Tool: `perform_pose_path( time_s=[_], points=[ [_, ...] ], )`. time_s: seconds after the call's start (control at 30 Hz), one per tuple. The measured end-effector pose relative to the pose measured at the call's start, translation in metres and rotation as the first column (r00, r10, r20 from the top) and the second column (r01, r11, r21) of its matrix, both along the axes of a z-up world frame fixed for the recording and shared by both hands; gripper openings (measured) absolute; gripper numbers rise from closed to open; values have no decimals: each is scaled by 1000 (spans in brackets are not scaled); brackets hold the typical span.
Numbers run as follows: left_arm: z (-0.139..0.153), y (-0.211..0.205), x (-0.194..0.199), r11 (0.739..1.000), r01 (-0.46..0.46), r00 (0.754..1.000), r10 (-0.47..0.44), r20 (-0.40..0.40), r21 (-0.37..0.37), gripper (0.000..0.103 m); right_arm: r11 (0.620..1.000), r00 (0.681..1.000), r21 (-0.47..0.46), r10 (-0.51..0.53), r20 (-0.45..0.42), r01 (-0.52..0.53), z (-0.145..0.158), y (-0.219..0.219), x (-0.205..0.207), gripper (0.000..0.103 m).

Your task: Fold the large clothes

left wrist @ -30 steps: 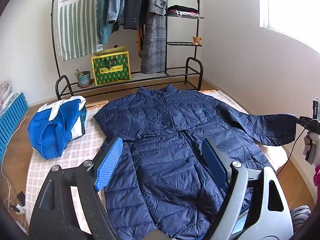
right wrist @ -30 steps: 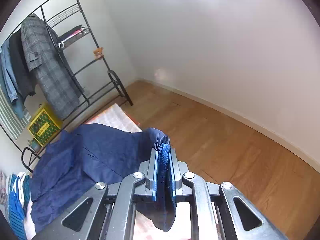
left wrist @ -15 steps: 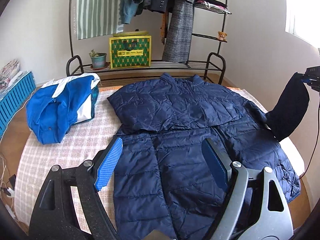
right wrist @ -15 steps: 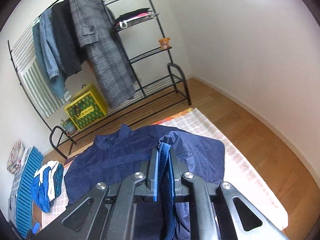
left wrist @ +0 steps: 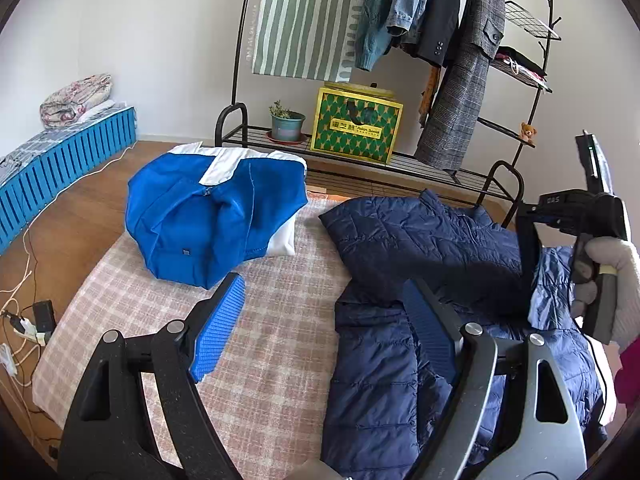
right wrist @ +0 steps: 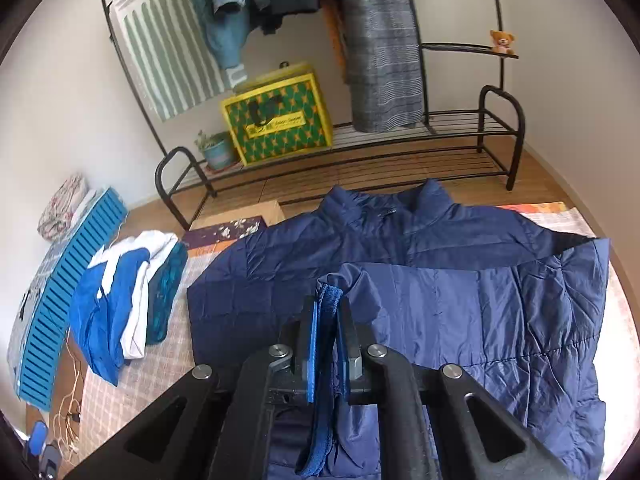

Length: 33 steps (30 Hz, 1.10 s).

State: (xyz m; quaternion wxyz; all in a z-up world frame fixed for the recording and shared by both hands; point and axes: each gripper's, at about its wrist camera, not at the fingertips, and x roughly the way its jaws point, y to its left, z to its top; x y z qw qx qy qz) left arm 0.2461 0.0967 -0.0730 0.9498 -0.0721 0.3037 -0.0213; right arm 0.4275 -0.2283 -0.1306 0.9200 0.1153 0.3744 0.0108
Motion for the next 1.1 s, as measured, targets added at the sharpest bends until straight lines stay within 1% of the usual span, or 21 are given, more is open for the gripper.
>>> perform_pose_path(
  time_s=[0.07, 0.17, 0.3, 0.43, 0.53, 0.67, 0.7, 0.73, 0.77, 0.83, 0.87, 0.97, 1.1],
  points=[
    [-2, 2, 2, 1000, 4, 1000, -4, -5, 5, 84, 999, 999, -18, 35, -20, -35, -18, 19, 12, 7],
    [-5, 4, 5, 1000, 0, 1000, 0, -9, 24, 84, 997, 996, -7, 83, -41, -83, -41, 41, 28, 6],
    [-7, 10, 10, 1000, -18, 1000, 18, -22, 17, 84, 992, 991, 5, 127, -50, -127, -58, 59, 44, 6],
    [-11, 13, 12, 1000, -28, 999, 28, -34, 14, 84, 993, 992, 40, 115, -41, -114, -61, 55, 60, 6],
    [-11, 12, 12, 999, -30, 999, 30, -34, 24, 84, 991, 994, 90, 104, -35, -101, -65, 47, 72, 7],
    [-12, 6, 12, 999, -26, 999, 27, -37, 42, 84, 979, 989, 157, 137, -48, -128, -79, 46, 78, 7],
    [-12, 4, 12, 999, -23, 999, 25, -40, 43, 84, 975, 987, 171, 151, -53, -140, -82, 47, 78, 10],
    [-12, 4, 13, 999, -21, 999, 23, -42, 42, 84, 975, 986, 172, 151, -65, -138, -84, 48, 78, 17],
    [-12, 3, 12, 999, -17, 999, 19, -43, 45, 84, 976, 987, 172, 147, -67, -134, -84, 47, 77, 32],
    [-12, 2, 11, 998, -13, 999, 15, -39, 62, 84, 975, 991, 187, 131, -32, -123, -75, 39, 69, 48],
    [-12, 1, 10, 998, -13, 999, 15, -38, 69, 84, 973, 993, 199, 118, -6, -114, -68, 33, 62, 50],
    [-13, 4, 8, 997, -12, 999, 15, -42, 72, 84, 966, 994, 235, 100, 47, -108, -44, 13, 41, 50],
    [-16, 7, 6, 997, 5, 999, -1, -55, 82, 84, 973, 991, 201, 92, 97, -110, -11, -11, 0, 50]
  ],
)
